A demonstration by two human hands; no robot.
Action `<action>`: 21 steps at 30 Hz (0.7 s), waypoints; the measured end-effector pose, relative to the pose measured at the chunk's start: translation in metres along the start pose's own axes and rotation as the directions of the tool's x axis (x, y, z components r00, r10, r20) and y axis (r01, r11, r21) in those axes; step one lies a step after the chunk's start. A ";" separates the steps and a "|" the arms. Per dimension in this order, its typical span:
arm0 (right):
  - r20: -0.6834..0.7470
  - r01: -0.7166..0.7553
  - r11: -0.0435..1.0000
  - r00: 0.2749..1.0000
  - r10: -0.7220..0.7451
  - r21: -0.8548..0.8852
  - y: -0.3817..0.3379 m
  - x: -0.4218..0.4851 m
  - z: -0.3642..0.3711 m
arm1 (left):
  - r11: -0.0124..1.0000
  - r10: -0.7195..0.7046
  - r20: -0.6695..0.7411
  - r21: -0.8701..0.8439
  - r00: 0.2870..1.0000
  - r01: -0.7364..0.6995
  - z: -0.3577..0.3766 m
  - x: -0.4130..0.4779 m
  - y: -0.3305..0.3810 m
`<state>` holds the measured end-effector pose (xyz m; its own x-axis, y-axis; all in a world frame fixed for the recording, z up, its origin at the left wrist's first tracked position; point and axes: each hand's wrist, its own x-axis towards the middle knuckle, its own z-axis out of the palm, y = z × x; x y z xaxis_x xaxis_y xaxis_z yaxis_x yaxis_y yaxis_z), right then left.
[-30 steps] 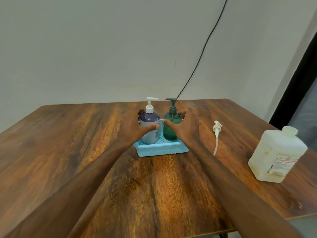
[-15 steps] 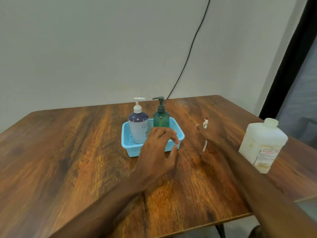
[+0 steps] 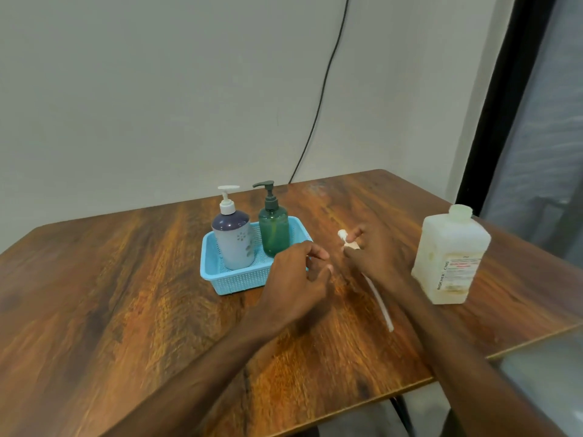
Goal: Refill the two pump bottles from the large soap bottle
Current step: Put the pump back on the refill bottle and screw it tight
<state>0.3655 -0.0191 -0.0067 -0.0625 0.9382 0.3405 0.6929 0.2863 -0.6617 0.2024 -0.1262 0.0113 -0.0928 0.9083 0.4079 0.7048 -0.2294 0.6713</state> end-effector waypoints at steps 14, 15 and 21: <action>0.080 -0.154 0.751 0.988 0.134 0.642 -0.037 -0.062 -0.075 | 0.840 -0.046 0.201 -0.522 0.978 0.147 0.011 0.029 0.035; 0.026 -0.113 0.795 0.992 0.121 0.596 -0.035 -0.065 -0.078 | 0.835 -0.064 0.200 -0.526 0.978 0.162 0.011 0.031 0.035; -0.561 0.101 0.951 0.823 0.085 0.291 -0.017 -0.103 -0.095 | 0.693 -0.250 0.278 -0.617 0.927 0.372 0.010 0.042 0.031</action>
<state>0.4287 -0.1392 0.0326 0.4104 0.6875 0.5992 0.4435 0.4236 -0.7898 0.2275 -0.0916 0.0425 -0.0665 0.9971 0.0381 0.0199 -0.0369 0.9991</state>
